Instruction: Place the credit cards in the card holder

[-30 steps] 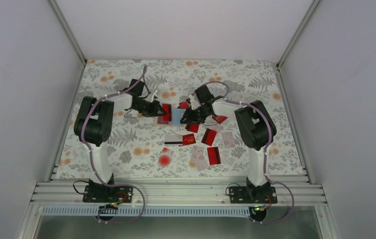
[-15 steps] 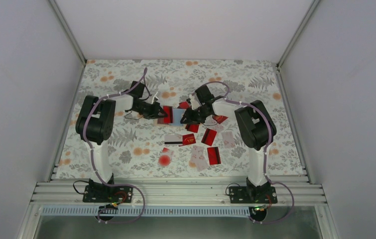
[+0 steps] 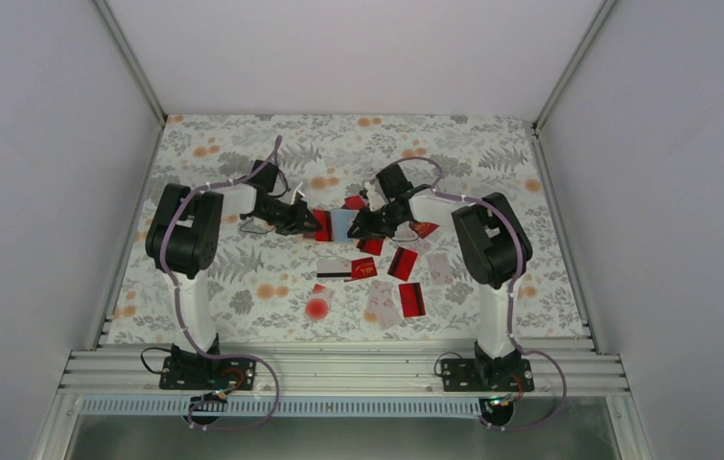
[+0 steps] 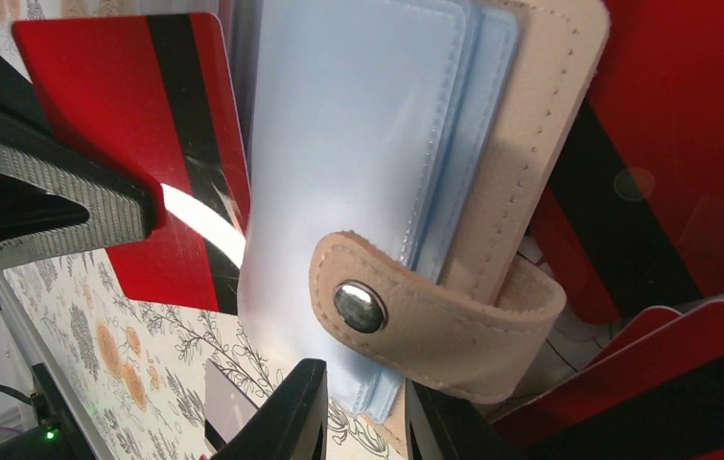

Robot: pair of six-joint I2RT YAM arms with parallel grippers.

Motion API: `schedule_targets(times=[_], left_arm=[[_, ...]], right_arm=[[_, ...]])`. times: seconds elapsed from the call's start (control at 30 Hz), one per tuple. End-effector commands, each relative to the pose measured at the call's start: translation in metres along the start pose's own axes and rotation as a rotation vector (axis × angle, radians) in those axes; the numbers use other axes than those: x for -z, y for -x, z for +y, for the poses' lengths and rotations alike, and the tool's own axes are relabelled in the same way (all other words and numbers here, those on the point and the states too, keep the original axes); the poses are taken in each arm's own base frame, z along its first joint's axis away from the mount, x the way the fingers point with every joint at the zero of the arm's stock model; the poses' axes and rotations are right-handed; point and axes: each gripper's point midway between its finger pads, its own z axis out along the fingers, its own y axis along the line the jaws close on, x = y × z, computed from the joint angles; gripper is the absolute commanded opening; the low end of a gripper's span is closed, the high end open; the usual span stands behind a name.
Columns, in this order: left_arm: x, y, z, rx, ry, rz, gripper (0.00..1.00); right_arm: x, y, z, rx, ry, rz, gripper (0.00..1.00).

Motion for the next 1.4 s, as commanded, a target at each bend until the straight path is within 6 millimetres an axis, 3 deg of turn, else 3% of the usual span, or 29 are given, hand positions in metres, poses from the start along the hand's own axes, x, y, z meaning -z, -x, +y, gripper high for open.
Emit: schedule_targets(times=[0.0, 0.37, 1.37], left_arm=[[0.000, -0.012, 0.012, 0.087, 0.011, 0.023, 0.02], [-0.008, -0.025, 0.022, 0.160, -0.041, 0.100, 0.02], [-0.021, 0.001, 0.026, 0.124, -0.084, 0.136, 0.03]], right_arm=[[-0.016, -0.012, -0.019, -0.040, -0.034, 0.044, 0.22], [-0.019, -0.008, -0.018, -0.045, -0.030, 0.049, 0.21], [-0.026, -0.003, -0.020, -0.052, -0.030, 0.065, 0.21]])
